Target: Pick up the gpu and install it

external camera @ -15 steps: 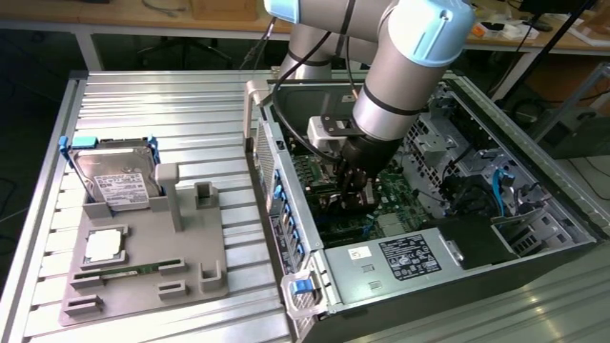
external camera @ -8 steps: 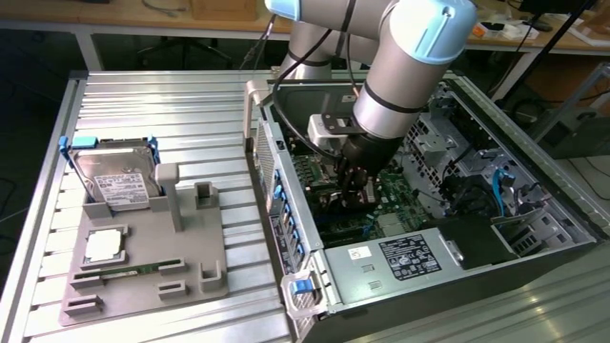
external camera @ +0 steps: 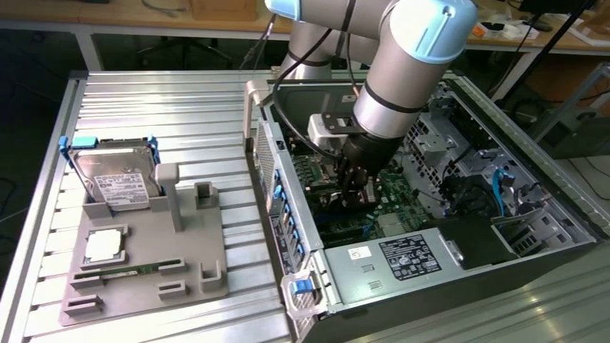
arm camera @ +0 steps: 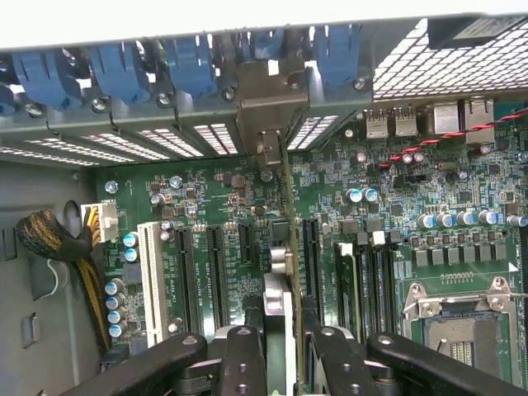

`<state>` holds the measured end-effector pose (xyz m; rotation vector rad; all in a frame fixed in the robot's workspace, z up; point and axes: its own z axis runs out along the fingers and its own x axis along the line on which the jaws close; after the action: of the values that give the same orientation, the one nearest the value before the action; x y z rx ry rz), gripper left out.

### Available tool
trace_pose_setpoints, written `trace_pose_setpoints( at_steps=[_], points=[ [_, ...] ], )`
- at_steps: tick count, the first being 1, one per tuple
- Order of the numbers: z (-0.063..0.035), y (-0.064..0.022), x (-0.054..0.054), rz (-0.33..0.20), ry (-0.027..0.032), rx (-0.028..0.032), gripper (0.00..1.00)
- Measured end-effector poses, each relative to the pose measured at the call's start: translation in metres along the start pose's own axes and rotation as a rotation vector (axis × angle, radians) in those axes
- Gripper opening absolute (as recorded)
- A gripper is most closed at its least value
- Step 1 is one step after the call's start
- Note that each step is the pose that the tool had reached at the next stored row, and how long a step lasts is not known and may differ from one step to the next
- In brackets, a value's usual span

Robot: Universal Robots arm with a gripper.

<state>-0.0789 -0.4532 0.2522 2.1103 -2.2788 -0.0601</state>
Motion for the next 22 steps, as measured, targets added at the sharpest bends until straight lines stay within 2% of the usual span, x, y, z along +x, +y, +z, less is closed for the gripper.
trace_pose_setpoints(
  at_steps=[6, 17, 22],
  points=[
    [0.0008, 0.0001, -0.0002, -0.037, 0.0019, 0.0000, 0.27],
    [0.0012, 0.0000, -0.0002, -0.038, 0.0019, 0.0000, 0.27],
    [0.0041, -0.0001, -0.0001, -0.038, 0.0046, 0.0012, 0.27]
  ],
)
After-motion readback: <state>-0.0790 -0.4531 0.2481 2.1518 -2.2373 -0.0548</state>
